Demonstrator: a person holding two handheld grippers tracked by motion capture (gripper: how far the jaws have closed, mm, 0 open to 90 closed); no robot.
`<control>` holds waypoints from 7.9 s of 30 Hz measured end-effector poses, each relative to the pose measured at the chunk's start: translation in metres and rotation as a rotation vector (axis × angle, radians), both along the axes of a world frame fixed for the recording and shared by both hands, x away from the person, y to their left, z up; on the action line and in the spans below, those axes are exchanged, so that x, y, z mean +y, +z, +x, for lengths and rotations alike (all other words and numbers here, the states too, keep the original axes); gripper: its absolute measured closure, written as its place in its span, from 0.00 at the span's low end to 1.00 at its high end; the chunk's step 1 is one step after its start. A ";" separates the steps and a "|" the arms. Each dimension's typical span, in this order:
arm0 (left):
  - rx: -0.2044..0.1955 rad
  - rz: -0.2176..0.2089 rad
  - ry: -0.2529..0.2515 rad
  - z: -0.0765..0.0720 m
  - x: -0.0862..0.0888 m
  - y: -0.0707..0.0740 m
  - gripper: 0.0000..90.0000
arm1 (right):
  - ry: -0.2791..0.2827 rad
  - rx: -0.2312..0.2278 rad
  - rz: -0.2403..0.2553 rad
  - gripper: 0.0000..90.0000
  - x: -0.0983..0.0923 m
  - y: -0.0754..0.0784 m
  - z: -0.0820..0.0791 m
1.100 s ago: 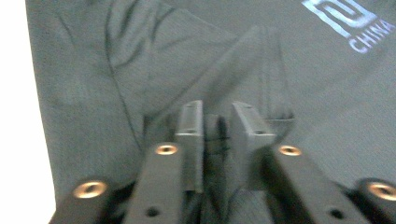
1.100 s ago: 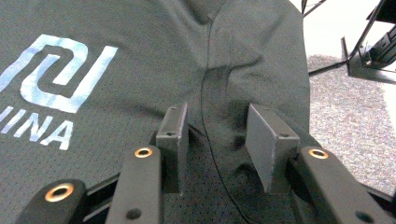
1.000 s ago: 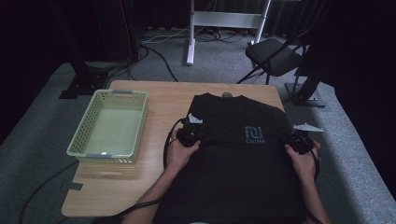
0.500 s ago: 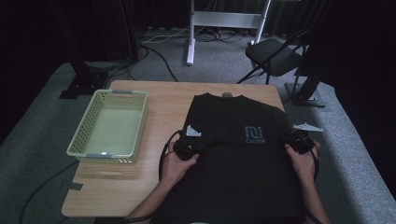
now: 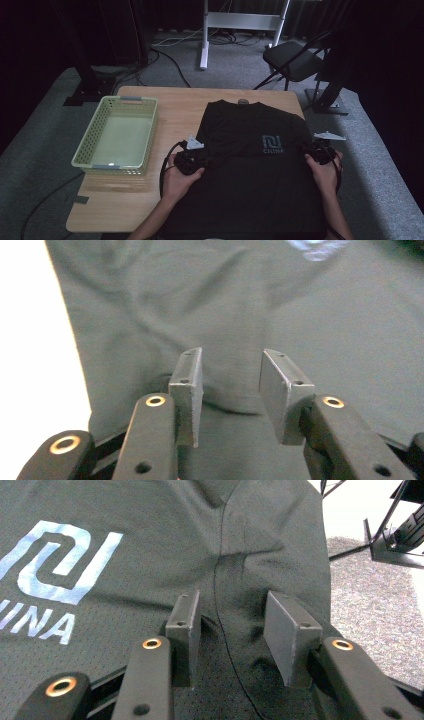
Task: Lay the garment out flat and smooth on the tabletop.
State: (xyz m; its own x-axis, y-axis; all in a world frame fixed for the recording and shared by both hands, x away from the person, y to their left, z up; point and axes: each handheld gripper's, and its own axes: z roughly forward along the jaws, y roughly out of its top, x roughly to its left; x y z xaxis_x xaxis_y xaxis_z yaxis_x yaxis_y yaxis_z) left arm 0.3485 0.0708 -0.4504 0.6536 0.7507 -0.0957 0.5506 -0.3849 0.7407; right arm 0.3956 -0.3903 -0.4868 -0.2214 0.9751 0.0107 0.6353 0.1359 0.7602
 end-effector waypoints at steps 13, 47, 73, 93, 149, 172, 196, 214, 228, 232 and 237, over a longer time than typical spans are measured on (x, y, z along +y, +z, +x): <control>0.020 0.117 0.108 0.021 -0.008 -0.021 0.64 | -0.004 0.003 -0.006 0.65 -0.009 0.000 0.010; 0.027 0.102 0.125 0.024 -0.010 -0.023 0.66 | 0.057 0.058 -0.042 0.56 0.023 0.006 -0.103; 0.044 0.107 0.149 0.021 -0.015 -0.021 0.85 | 0.058 0.039 -0.006 0.61 -0.011 0.003 -0.093; 0.032 0.140 0.289 0.035 0.041 -0.008 0.90 | 0.051 0.031 -0.003 0.61 -0.011 0.002 -0.093; -0.052 0.223 0.372 -0.006 0.065 -0.011 0.94 | 0.043 0.018 -0.001 0.61 -0.015 0.000 -0.093; -0.124 0.220 0.438 -0.021 0.074 0.003 0.80 | 0.033 0.009 0.002 0.61 -0.016 -0.001 -0.095; -0.059 0.086 0.205 -0.014 0.017 0.001 0.67 | 0.022 0.003 0.001 0.60 -0.015 -0.001 -0.095; -0.028 0.099 0.079 -0.006 -0.022 -0.017 0.61 | 0.017 0.003 -0.002 0.60 -0.014 -0.001 -0.096; -0.016 0.123 0.061 -0.008 -0.032 -0.026 0.61 | 0.012 0.002 -0.003 0.60 -0.013 -0.001 -0.096; -0.020 0.131 0.072 -0.007 -0.031 -0.026 0.67 | 0.012 0.001 -0.005 0.60 -0.013 -0.001 -0.096; -0.031 0.152 0.077 -0.006 -0.031 -0.025 0.78 | 0.011 0.001 -0.005 0.60 -0.013 -0.001 -0.096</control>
